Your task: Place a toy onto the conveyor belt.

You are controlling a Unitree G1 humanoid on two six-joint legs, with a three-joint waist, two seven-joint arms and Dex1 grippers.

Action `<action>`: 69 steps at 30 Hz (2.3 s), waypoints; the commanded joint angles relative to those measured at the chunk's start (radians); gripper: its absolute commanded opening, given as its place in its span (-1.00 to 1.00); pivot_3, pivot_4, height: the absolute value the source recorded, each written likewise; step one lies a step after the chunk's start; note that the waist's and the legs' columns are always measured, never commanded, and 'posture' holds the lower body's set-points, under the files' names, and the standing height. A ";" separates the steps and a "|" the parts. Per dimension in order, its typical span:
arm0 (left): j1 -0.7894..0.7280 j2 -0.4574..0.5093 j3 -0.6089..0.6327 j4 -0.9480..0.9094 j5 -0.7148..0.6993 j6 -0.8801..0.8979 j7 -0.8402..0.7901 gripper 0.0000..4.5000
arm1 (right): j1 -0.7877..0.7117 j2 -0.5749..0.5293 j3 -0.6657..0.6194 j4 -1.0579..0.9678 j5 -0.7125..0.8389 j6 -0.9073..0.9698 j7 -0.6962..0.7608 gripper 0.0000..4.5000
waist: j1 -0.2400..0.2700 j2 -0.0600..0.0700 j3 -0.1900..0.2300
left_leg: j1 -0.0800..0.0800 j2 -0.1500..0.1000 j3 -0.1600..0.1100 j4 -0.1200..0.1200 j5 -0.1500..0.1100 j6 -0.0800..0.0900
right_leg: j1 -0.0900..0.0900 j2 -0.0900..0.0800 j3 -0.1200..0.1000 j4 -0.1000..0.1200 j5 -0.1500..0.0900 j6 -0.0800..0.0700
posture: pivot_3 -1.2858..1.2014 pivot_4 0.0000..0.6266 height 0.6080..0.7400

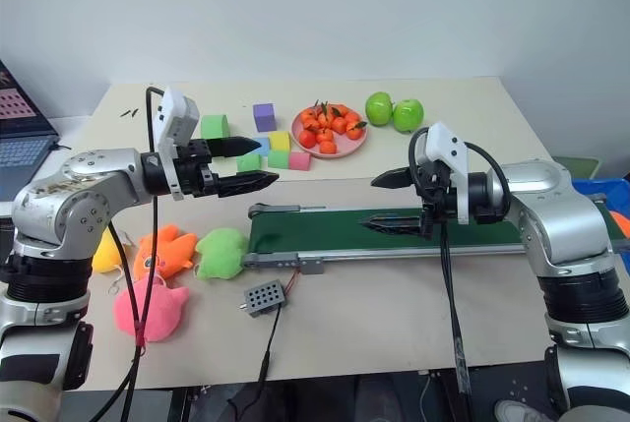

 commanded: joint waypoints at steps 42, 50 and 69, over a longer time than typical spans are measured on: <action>0.992 -0.097 0.951 0.537 -0.617 0.568 0.142 0.99 | -0.208 0.135 0.113 0.276 -0.136 -0.167 0.177 1.00 | -0.003 -0.003 -0.002 | 0.011 0.003 0.000 -0.012 0.002 -0.007 | 0.000 0.000 -0.002 0.000 0.000 -0.008 | 0.03 -0.52 0.99; 0.969 -0.080 0.854 0.593 -0.514 0.475 0.101 0.99 | -0.189 0.090 0.098 0.238 -0.134 -0.138 0.163 1.00 | -0.004 -0.003 -0.003 | 0.010 0.003 0.001 -0.012 0.002 -0.007 | -0.001 0.000 -0.002 0.000 0.000 -0.008 | 0.03 -0.52 0.99; 0.826 -0.149 0.751 0.545 -0.483 0.447 0.123 0.35 | -0.165 0.058 0.074 0.183 -0.129 -0.104 0.143 1.00 | 0.014 0.014 -0.012 | 0.011 0.003 -0.001 -0.012 0.001 -0.003 | 0.003 0.000 -0.004 0.001 0.001 -0.010 | 0.03 -0.52 0.99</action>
